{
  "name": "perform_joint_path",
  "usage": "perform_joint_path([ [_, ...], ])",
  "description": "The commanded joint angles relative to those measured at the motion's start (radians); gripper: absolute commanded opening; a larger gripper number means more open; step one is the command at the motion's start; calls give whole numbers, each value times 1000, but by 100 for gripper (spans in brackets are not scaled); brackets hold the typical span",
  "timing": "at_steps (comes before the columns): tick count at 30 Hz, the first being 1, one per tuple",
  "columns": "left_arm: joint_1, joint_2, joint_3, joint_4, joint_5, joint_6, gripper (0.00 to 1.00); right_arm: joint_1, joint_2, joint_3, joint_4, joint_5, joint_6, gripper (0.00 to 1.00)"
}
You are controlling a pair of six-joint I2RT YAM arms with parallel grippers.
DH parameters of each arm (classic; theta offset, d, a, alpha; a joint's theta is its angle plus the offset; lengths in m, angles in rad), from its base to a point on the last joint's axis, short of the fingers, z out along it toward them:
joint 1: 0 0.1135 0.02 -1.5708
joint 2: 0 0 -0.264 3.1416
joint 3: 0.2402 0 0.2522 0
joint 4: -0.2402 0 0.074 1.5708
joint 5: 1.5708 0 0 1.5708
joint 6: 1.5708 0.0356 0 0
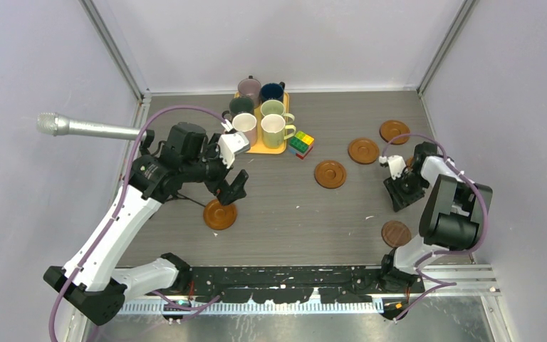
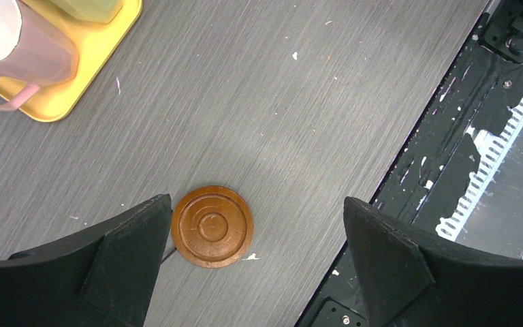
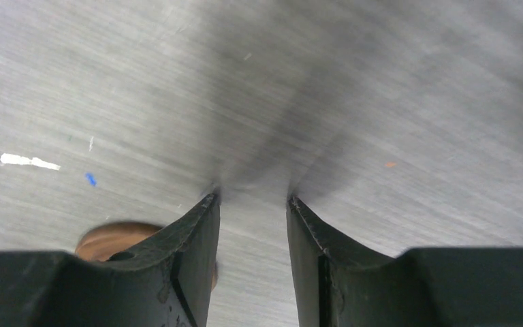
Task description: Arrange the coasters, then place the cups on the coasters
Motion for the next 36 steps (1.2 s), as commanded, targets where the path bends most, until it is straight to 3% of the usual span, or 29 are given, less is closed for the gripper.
perform_joint_path([
  [1,-1,1,11,16,11,13,100,3,53,97,61,-16,64,46],
  [10,0,5,3,13,-4,19,100,3,109,194,-17,-67,42,44],
  [14,-1,6,4,7,-7,21,100,-4,59,199,-265,-148,-136,65],
  [20,-1,6,-3,11,-2,23,100,-22,-119,68,-334,-92,-272,73],
  [26,-1,1,-1,6,6,22,100,-21,-172,-66,-233,-8,-286,74],
  [36,-1,3,-8,9,1,21,100,31,-92,-133,54,46,-83,69],
])
